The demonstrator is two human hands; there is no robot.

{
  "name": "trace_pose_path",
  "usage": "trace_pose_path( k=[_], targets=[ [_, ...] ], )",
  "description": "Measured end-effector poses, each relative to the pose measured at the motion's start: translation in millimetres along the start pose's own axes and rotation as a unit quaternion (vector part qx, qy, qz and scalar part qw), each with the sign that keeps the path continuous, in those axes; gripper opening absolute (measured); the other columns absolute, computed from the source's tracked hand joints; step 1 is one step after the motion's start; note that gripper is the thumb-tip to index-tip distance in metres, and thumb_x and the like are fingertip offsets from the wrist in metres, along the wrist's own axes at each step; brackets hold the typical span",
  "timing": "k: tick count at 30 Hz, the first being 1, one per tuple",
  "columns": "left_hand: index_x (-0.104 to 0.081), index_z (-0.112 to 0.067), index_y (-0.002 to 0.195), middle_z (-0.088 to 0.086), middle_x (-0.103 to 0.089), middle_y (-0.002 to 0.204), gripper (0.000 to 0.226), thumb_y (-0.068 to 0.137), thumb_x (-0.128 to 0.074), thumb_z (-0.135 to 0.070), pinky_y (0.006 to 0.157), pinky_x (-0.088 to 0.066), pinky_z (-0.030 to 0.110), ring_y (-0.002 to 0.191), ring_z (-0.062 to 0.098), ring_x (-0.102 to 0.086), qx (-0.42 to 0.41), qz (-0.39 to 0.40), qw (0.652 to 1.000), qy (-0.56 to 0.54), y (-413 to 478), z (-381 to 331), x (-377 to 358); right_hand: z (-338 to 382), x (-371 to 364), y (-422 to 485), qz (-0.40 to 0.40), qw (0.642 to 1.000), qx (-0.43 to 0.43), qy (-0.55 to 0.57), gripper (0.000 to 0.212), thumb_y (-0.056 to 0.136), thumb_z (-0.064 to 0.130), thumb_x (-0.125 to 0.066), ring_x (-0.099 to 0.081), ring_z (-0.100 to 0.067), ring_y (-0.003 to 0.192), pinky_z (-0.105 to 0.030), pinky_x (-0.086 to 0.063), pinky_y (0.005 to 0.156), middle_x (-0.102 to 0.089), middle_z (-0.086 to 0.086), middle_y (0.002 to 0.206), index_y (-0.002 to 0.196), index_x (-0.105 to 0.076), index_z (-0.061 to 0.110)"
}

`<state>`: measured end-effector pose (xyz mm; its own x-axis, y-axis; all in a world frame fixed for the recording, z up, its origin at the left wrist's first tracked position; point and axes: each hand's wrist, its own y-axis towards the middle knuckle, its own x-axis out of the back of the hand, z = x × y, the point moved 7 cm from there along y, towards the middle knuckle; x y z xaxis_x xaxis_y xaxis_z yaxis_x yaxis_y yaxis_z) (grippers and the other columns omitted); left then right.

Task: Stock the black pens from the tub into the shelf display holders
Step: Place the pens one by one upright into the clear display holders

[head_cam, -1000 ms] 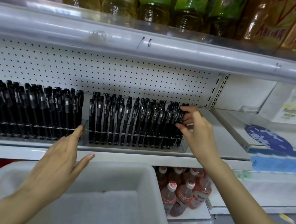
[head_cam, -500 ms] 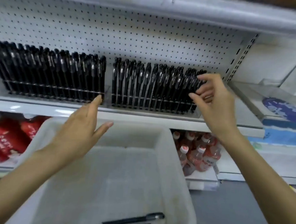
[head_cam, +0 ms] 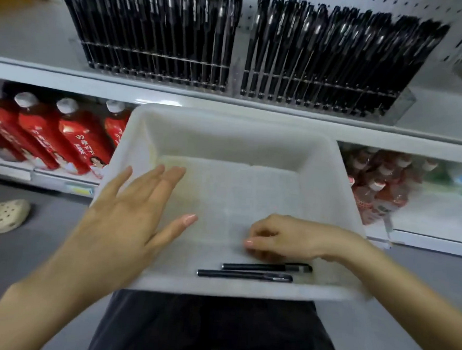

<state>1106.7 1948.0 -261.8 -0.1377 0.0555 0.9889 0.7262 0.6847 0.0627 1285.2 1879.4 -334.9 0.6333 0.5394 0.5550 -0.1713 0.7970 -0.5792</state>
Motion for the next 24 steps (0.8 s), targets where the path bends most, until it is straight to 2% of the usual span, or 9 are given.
trace_pose_path(
  k=[3,8,12,15,19,24],
  targets=[
    [-0.036,-0.02,0.143,0.006,-0.048,0.141,0.07,0.094,-0.015,-0.065,0.115,-0.01,0.034,0.138,0.011,-0.031,0.004,0.012,1.0,0.009,0.2,1.5,-5.4,-6.5,-9.9,-2.7,0.015,0.998,-0.011,0.059,0.028,0.095,0.028,-0.053,-0.051,-0.01,0.071,-0.02,-0.042,0.067,-0.057,-0.001,0.075,0.089,-0.065,0.004],
    [-0.042,-0.015,0.14,0.003,-0.052,0.137,0.068,0.096,-0.017,-0.061,0.113,-0.014,0.037,0.135,0.013,-0.038,-0.008,0.03,0.999,0.024,5.5,-3.2,-11.2,-14.7,-12.4,-0.8,0.012,0.996,-0.009,0.084,0.024,0.088,0.025,-0.065,-0.052,-0.01,0.075,-0.026,-0.042,0.072,-0.062,-0.004,0.082,0.091,-0.069,0.002],
    [-0.042,-0.015,0.14,0.003,-0.052,0.138,0.068,0.096,-0.017,-0.06,0.113,-0.014,0.037,0.135,0.013,-0.038,-0.005,0.03,0.999,0.025,5.9,-2.9,-11.4,-16.8,-16.0,2.6,0.016,0.995,-0.004,0.095,0.018,0.086,0.021,-0.068,-0.049,-0.006,0.068,-0.021,-0.039,0.066,-0.059,-0.001,0.075,0.091,-0.07,0.004],
    [-0.042,-0.014,0.14,0.002,-0.053,0.137,0.068,0.097,-0.016,-0.06,0.113,-0.016,0.037,0.136,0.012,-0.037,-0.004,0.027,0.999,0.023,4.9,-3.2,-10.8,-18.2,-18.6,5.8,0.021,0.997,-0.001,0.08,0.007,0.085,0.022,-0.069,-0.047,0.001,0.06,-0.014,-0.038,0.061,-0.057,0.006,0.07,0.084,-0.068,0.015],
    [-0.044,-0.014,0.139,0.003,-0.054,0.136,0.068,0.097,-0.016,-0.059,0.113,-0.016,0.037,0.134,0.014,-0.04,0.004,0.033,0.999,0.012,3.7,-1.2,-11.9,-17.9,-20.0,6.1,0.039,0.996,0.002,0.085,0.008,0.084,0.022,-0.07,-0.05,-0.003,0.064,-0.018,-0.041,0.063,-0.059,0.002,0.075,0.08,-0.063,0.02],
    [-0.049,-0.018,0.135,-0.001,-0.056,0.132,0.065,0.095,-0.02,-0.059,0.108,-0.02,0.03,0.128,0.015,-0.046,-0.006,0.004,1.0,-0.029,7.2,-4.5,-2.1,-8.2,-1.6,3.0,-0.03,0.984,0.041,0.168,0.012,0.091,0.012,-0.06,-0.057,-0.008,0.06,-0.019,-0.045,0.062,-0.062,-0.003,0.069,0.08,-0.054,0.014]
  ],
)
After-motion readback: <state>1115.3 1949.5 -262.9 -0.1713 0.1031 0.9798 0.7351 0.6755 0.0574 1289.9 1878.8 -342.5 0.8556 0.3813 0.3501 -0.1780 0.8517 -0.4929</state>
